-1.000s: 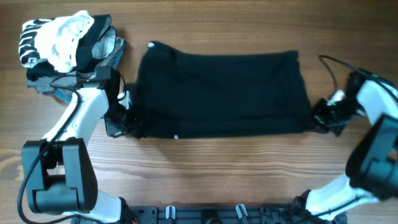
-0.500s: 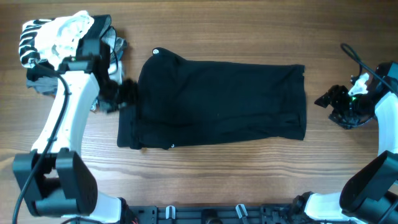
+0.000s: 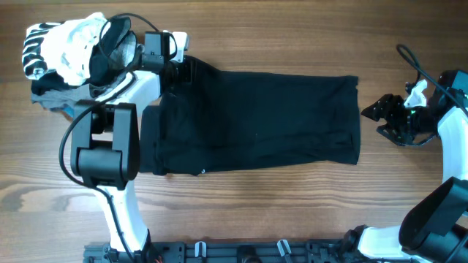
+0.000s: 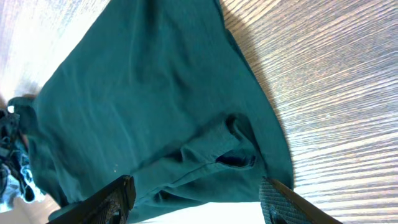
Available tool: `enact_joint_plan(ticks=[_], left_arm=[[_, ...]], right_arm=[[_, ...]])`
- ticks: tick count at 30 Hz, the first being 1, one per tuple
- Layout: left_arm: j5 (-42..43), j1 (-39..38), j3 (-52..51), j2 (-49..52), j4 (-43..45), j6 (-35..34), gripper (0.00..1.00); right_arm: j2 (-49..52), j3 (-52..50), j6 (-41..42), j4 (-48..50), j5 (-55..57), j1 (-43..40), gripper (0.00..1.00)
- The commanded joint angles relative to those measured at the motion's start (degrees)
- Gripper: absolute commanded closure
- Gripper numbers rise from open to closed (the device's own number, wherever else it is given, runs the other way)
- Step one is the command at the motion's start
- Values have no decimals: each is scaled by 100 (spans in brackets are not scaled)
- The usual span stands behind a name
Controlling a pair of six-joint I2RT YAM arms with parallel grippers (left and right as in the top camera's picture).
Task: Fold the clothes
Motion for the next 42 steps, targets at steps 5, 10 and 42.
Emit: enact_joint_plan(ticks=[5,10,42], left_arm=[[-321,39,11,463,782,-85,28],[931,39,11,608,1187,-181,68],[859,-400,11,-1799,-3320,581,93]], right_arm=[[-90,92,-122,4,127,28,31],[-90,92,-118,4,149,28,31],[1676,92,-74,4360,2417,1552,24]])
